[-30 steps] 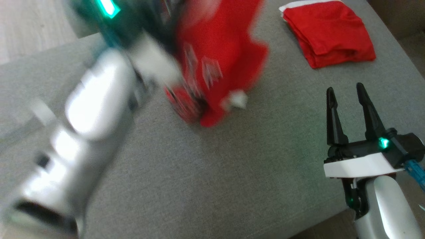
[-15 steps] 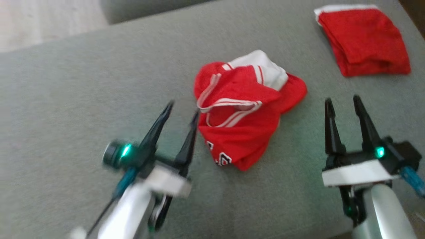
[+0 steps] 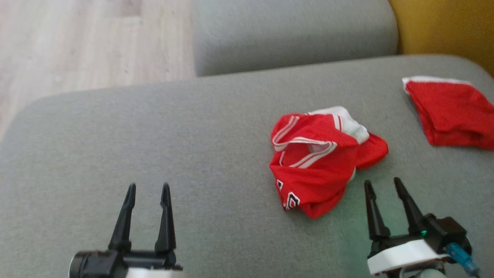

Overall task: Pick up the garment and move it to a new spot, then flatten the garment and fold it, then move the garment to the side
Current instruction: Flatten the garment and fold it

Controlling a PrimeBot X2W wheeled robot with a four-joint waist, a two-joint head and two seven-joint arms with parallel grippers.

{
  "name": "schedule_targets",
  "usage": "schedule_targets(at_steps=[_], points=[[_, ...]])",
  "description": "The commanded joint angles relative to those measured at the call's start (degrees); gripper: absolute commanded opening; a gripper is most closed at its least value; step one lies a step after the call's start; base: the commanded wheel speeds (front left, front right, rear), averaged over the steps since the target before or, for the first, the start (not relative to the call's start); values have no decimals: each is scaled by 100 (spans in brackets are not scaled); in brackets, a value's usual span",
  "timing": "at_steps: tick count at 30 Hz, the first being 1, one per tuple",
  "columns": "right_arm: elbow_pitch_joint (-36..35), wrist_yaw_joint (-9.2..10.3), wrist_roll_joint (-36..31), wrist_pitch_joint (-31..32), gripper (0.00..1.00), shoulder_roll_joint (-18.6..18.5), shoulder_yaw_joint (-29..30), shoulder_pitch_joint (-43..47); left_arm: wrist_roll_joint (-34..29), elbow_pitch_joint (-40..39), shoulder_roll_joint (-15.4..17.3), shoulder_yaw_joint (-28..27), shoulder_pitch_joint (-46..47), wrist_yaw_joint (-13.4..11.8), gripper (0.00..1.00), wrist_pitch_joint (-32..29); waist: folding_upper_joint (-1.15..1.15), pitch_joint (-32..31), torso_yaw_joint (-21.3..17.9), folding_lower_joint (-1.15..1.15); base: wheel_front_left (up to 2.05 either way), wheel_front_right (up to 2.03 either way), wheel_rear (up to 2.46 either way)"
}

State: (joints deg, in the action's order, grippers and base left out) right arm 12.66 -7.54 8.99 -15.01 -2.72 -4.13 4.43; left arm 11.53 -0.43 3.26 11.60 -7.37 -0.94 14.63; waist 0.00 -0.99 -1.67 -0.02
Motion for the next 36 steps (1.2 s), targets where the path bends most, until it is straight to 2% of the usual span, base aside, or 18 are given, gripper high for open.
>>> schedule_targets(at_steps=[1, 13, 27, 32, 36], points=[[-144, 5, -6, 1, 100, -36, -200, -101, -97, -220, -32, -226, 37, 25, 100, 36, 0, -192, 155, 2, 0, 0, 0], [-93, 5, 101, 1, 100, -131, -430, -77, -326, -64, -37, -178, -261, 126, 100, 37, 0, -272, 183, 2, 0, 0, 0], [-79, 5, 95, 1, 100, -185, -397, -85, -205, 87, -38, 19, -172, 30, 100, 37, 0, -225, 141, 2, 0, 0, 0], [-89, 5, 58, 1, 100, -173, -433, -163, -454, 332, -38, 421, 238, 263, 100, 37, 0, -98, -67, 2, 0, 0, 0], [-167, 5, 39, 1, 100, -181, -532, -244, -698, 624, -38, 914, 953, 460, 100, 37, 0, 41, -409, 2, 0, 0, 0]])
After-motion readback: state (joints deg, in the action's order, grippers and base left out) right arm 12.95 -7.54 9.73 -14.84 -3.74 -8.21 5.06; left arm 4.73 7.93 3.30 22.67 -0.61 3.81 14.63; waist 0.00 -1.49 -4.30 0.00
